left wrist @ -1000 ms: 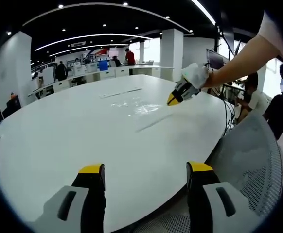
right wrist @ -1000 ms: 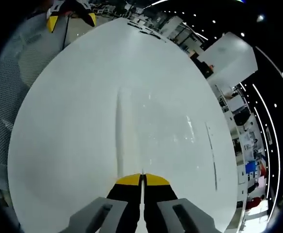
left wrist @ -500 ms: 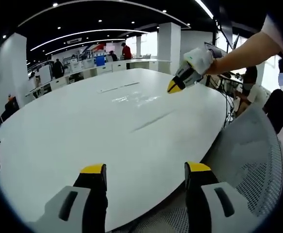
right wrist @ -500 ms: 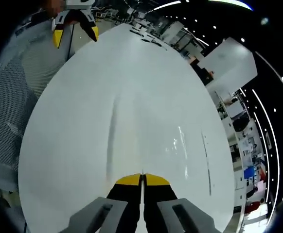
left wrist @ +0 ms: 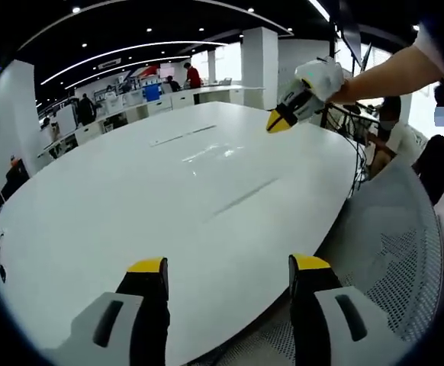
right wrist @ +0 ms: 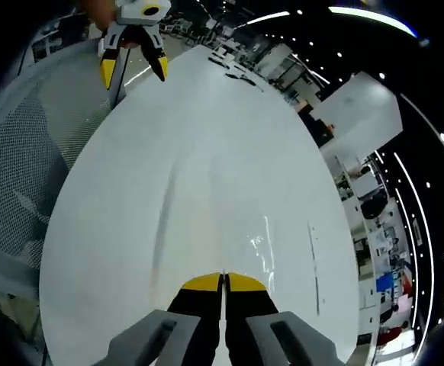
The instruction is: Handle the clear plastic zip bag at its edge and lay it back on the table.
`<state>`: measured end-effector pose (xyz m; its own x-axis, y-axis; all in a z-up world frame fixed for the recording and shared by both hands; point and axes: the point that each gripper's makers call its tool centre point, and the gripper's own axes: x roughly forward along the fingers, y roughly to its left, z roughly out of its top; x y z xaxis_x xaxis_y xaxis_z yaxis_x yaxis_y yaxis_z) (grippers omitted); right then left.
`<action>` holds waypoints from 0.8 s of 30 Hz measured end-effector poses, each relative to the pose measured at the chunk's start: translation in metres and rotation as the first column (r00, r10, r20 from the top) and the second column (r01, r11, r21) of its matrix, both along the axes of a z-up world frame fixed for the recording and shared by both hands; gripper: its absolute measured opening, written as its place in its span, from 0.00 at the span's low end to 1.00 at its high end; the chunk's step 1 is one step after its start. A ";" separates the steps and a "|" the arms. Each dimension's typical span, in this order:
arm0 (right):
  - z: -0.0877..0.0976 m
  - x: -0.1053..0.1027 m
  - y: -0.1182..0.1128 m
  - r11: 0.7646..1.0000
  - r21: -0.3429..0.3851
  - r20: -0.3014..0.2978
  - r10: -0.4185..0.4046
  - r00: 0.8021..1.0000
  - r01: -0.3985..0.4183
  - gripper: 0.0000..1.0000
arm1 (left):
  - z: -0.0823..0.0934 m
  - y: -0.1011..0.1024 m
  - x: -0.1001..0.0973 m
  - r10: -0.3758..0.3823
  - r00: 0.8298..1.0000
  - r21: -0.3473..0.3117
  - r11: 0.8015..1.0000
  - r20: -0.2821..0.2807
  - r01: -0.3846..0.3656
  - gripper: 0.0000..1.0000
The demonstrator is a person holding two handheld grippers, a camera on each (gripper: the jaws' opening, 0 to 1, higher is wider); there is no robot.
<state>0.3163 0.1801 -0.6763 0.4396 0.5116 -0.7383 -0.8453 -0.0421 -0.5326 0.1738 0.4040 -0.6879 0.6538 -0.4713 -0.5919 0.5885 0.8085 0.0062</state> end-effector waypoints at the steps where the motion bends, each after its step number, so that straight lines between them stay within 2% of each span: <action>1: 0.002 -0.001 0.000 1.000 0.003 0.003 0.003 1.000 -0.003 0.00 | 0.000 -0.001 0.001 -0.005 1.000 0.002 1.000 0.002 0.005 0.62; 5: 0.012 -0.004 0.003 1.000 0.020 0.018 0.019 1.000 -0.019 0.00 | 0.005 -0.010 0.007 -0.025 1.000 0.007 1.000 0.013 0.024 0.60; 7: 0.017 -0.005 0.004 0.999 0.030 0.023 0.028 0.999 -0.028 0.00 | 0.007 -0.012 0.011 -0.054 0.998 0.030 0.998 0.029 0.053 0.58; 14: 0.039 -0.014 0.005 0.996 0.062 0.057 0.062 0.996 -0.066 0.00 | 0.024 -0.036 0.025 -0.133 0.990 0.066 0.989 0.049 0.129 0.55; 21: 0.054 -0.018 0.001 0.993 0.081 0.080 0.079 0.994 -0.085 0.00 | 0.045 -0.049 0.039 -0.168 0.983 0.087 0.983 0.078 0.161 0.53; 24: 0.060 -0.021 0.002 0.991 0.088 0.089 0.092 0.992 -0.100 0.00 | 0.045 -0.055 0.045 -0.198 0.977 0.104 0.977 0.084 0.189 0.52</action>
<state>0.2949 0.1823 -0.6160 0.4438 0.6189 -0.6481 -0.7914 -0.0685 -0.6074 0.2185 0.3493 -0.6429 0.6105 -0.5385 -0.5808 0.7265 0.6727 0.1400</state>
